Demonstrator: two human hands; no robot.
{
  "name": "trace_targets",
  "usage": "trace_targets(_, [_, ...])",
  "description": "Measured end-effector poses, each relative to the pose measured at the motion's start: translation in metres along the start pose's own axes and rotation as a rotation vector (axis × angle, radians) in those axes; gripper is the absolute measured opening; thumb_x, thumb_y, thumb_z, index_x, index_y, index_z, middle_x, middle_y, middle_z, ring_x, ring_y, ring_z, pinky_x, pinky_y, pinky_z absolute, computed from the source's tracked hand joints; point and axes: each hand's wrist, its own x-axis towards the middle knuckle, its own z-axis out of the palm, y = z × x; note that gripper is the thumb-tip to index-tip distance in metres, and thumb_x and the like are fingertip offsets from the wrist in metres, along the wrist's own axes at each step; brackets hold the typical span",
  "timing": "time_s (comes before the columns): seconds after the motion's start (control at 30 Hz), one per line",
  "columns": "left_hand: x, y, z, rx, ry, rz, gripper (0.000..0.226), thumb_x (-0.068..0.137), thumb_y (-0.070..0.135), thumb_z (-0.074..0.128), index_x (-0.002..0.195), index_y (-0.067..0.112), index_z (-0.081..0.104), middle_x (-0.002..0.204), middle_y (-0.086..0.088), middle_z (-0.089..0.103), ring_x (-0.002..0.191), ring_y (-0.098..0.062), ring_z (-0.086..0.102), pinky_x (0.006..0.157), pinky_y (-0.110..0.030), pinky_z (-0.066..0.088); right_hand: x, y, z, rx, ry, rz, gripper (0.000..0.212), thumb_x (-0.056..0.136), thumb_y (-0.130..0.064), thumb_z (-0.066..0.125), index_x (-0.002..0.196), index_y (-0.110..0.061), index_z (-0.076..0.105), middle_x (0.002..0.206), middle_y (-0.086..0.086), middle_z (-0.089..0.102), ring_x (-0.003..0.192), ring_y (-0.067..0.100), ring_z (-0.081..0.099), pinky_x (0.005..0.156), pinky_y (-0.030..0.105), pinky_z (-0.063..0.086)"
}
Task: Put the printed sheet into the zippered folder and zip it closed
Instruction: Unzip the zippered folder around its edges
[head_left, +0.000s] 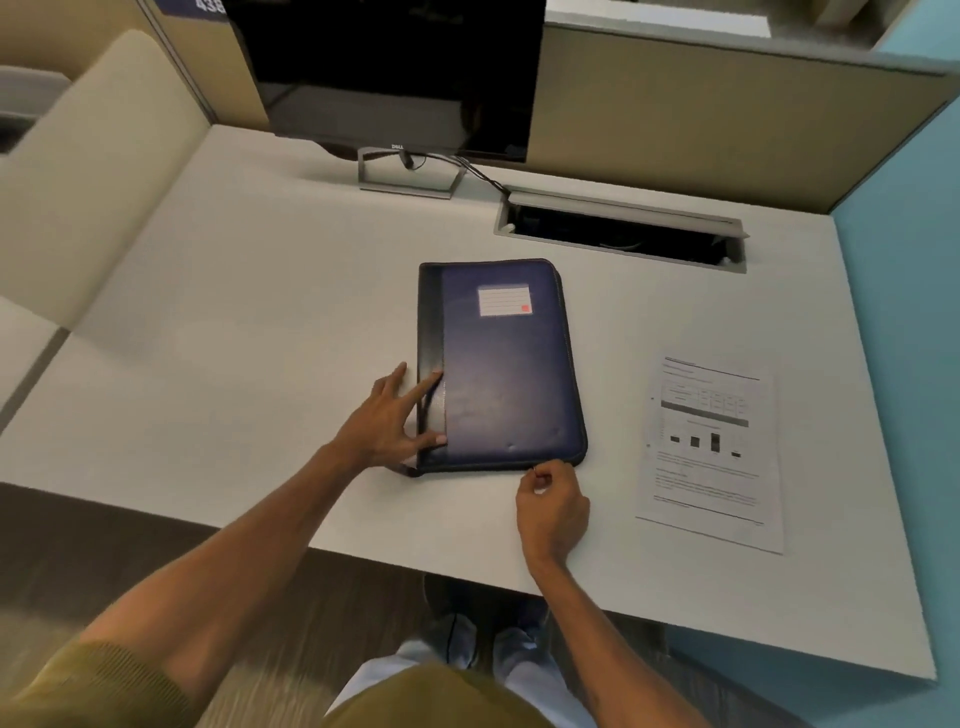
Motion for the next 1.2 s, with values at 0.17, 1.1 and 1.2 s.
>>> trace_targets(0.17, [-0.007,-0.007,0.006,-0.004,-0.050,0.035,0.110,0.088,0.062,0.076,0.170,0.040,0.007,0.163,-0.011,0.022,0.121,-0.034,0.065,0.108,-0.041,0.055,-0.017,-0.010,0.009,-0.010,-0.035,-0.052,0.008,0.092,-0.014,0.075,0.087,-0.017,0.070,0.083,0.002,0.074,0.071,0.022,0.066,0.073,0.037,0.056])
trace_targets(1.1, [-0.009,0.019,0.009,-0.179,-0.004,-0.029,0.109,0.088,0.047,0.083,0.171,0.033,0.013,0.152,-0.015,0.031,0.124,-0.037,0.057,0.110,-0.039,0.052,-0.087,-0.066,0.062,0.061,-0.311,-0.176,0.014,0.096,-0.025,0.075,0.111,-0.022,0.074,0.108,-0.007,0.079,0.098,0.010,0.074,0.088,0.018,0.054])
trace_targets(1.2, [-0.012,0.018,0.008,-0.197,-0.007,-0.042,0.108,0.088,0.046,0.084,0.170,0.034,0.015,0.153,-0.014,0.032,0.125,-0.038,0.058,0.110,-0.041,0.053,-0.089,-0.065,0.061,0.040,-0.328,-0.173,0.019,0.098,-0.028,0.074,0.116,-0.024,0.074,0.113,-0.008,0.079,0.102,0.011,0.075,0.090,0.020,0.054])
